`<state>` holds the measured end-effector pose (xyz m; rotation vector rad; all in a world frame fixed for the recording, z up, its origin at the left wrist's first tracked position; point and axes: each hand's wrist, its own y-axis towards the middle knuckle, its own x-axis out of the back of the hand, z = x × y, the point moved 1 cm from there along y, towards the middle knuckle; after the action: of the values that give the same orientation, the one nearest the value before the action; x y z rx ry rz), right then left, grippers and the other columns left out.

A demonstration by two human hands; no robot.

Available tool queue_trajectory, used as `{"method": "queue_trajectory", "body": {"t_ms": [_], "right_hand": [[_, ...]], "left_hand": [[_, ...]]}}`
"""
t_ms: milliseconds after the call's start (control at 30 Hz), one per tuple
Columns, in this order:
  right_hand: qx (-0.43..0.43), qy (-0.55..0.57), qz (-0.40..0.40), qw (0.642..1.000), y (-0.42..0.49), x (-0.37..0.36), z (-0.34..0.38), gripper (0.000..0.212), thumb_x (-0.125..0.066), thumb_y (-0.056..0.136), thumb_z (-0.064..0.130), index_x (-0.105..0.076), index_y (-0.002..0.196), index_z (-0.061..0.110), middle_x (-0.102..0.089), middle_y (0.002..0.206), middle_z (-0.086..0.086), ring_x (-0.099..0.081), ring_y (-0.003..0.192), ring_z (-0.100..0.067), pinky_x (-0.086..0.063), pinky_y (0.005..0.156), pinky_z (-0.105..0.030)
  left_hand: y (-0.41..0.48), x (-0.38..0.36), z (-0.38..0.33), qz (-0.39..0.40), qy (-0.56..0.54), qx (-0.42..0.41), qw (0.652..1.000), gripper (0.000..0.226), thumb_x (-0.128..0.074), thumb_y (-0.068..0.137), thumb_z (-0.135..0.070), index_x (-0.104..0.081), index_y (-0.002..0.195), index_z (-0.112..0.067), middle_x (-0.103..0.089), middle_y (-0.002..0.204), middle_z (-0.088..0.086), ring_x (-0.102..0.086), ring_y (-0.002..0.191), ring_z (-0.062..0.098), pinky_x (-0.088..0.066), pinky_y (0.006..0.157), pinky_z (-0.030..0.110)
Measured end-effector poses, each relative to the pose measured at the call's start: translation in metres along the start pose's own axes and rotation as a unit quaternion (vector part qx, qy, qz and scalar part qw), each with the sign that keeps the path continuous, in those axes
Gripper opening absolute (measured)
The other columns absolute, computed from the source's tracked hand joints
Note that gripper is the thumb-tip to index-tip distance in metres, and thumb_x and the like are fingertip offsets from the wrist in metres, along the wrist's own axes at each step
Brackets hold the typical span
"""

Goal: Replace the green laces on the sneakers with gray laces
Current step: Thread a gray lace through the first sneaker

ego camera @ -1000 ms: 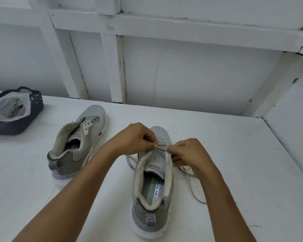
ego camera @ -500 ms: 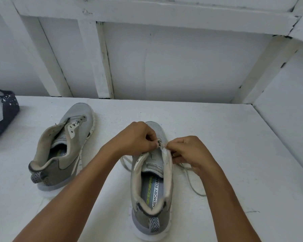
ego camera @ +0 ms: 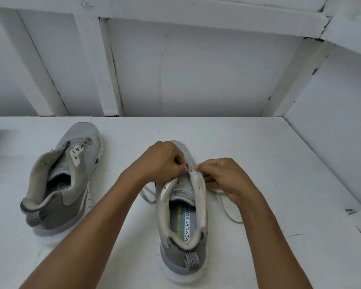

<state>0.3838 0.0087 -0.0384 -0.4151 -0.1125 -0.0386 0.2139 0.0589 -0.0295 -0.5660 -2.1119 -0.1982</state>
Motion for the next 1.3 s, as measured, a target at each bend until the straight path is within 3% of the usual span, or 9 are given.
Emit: {"method": "queue_trajectory", "body": {"t_ms": [100, 333, 500, 700, 867, 1000, 1133, 1200, 1300], "right_hand": [[-0.002, 0.011, 0.003, 1.000, -0.001, -0.002, -0.001, 0.012, -0.067, 0.091, 0.008, -0.073, 0.089, -0.003, -0.068, 0.070, -0.009, -0.067, 0.055, -0.010, -0.051, 0.052, -0.018], [0.026, -0.034, 0.021, 0.999, -0.002, -0.005, 0.000, 0.011, -0.060, 0.092, -0.003, -0.065, 0.085, 0.005, -0.067, 0.075, -0.008, -0.064, 0.058, -0.007, -0.050, 0.052, -0.017], [0.046, 0.085, -0.025, 0.995, 0.005, 0.005, -0.004, 0.016, -0.052, 0.097, -0.005, -0.056, 0.086, 0.005, -0.073, 0.083, -0.013, -0.072, 0.071, -0.018, -0.056, 0.062, -0.024], [0.040, -0.067, 0.046, 0.996, 0.009, 0.001, -0.005, 0.012, -0.063, 0.092, -0.001, -0.068, 0.085, 0.007, -0.068, 0.074, -0.004, -0.063, 0.062, -0.009, -0.052, 0.058, -0.020], [0.076, -0.082, 0.034, 0.993, 0.011, -0.003, -0.007, 0.014, -0.065, 0.090, -0.001, -0.068, 0.080, 0.008, -0.066, 0.072, -0.002, -0.060, 0.062, -0.008, -0.051, 0.058, -0.019], [0.055, 0.059, 0.012, 0.997, 0.014, 0.001, -0.007, 0.021, -0.052, 0.097, -0.004, -0.059, 0.079, 0.005, -0.073, 0.078, -0.010, -0.070, 0.067, -0.015, -0.056, 0.061, -0.023], [0.027, 0.338, 0.009, 0.941, 0.017, 0.007, -0.008, 0.026, -0.035, 0.101, -0.006, -0.048, 0.081, 0.004, -0.073, 0.078, -0.022, -0.074, 0.069, -0.031, -0.061, 0.059, -0.035], [0.035, 0.356, -0.027, 0.934, 0.019, 0.008, -0.011, 0.027, -0.033, 0.101, -0.005, -0.048, 0.081, 0.006, -0.068, 0.064, -0.013, -0.070, 0.058, -0.024, -0.060, 0.054, -0.033], [0.051, 0.301, -0.081, 0.949, 0.024, 0.017, -0.013, 0.025, -0.038, 0.100, -0.002, -0.050, 0.081, 0.010, -0.043, 0.057, -0.003, -0.042, 0.044, -0.012, -0.043, 0.046, -0.024]], "left_hand": [[-0.002, 0.002, 0.003, 0.004, -0.035, -0.002, 0.999, 0.017, -0.073, 0.085, -0.027, -0.068, 0.069, -0.029, -0.062, 0.061, -0.017, -0.055, 0.057, -0.005, -0.039, 0.051, 0.008], [0.002, 0.001, 0.002, 0.021, -0.021, -0.009, 1.000, 0.009, -0.074, 0.085, -0.029, -0.074, 0.078, -0.025, -0.065, 0.068, -0.016, -0.059, 0.065, -0.001, -0.038, 0.052, 0.008], [0.004, 0.009, 0.006, 0.014, -0.081, 0.010, 0.997, 0.009, -0.079, 0.081, -0.031, -0.079, 0.080, -0.023, -0.070, 0.068, -0.009, -0.059, 0.062, 0.002, -0.046, 0.058, 0.019], [0.007, 0.009, 0.008, 0.039, -0.087, 0.013, 0.995, 0.004, -0.080, 0.080, -0.024, -0.076, 0.080, -0.023, -0.067, 0.062, -0.014, -0.055, 0.055, -0.004, -0.044, 0.058, 0.019], [0.005, 0.008, 0.009, 0.054, -0.098, 0.010, 0.994, 0.011, -0.075, 0.081, -0.014, -0.070, 0.084, -0.023, -0.070, 0.070, -0.009, -0.058, 0.058, 0.000, -0.044, 0.060, 0.020], [0.005, 0.015, 0.012, 0.014, -0.196, 0.015, 0.980, 0.010, -0.077, 0.082, -0.011, -0.068, 0.083, -0.014, -0.060, 0.054, -0.010, -0.049, 0.048, 0.002, -0.039, 0.052, 0.017], [0.003, 0.029, 0.020, -0.015, -0.236, 0.024, 0.971, 0.008, -0.077, 0.083, -0.012, -0.070, 0.084, -0.014, -0.060, 0.059, -0.006, -0.048, 0.049, 0.001, -0.034, 0.046, 0.012], [0.001, 0.036, 0.025, -0.005, -0.221, 0.027, 0.975, 0.009, -0.079, 0.081, -0.015, -0.071, 0.085, -0.016, -0.062, 0.061, -0.007, -0.048, 0.053, 0.003, -0.033, 0.047, 0.013], [-0.001, 0.046, 0.031, 0.005, -0.186, 0.034, 0.982, 0.017, -0.083, 0.078, -0.018, -0.072, 0.090, -0.016, -0.066, 0.067, -0.005, -0.052, 0.053, 0.000, -0.035, 0.048, 0.010]]}}
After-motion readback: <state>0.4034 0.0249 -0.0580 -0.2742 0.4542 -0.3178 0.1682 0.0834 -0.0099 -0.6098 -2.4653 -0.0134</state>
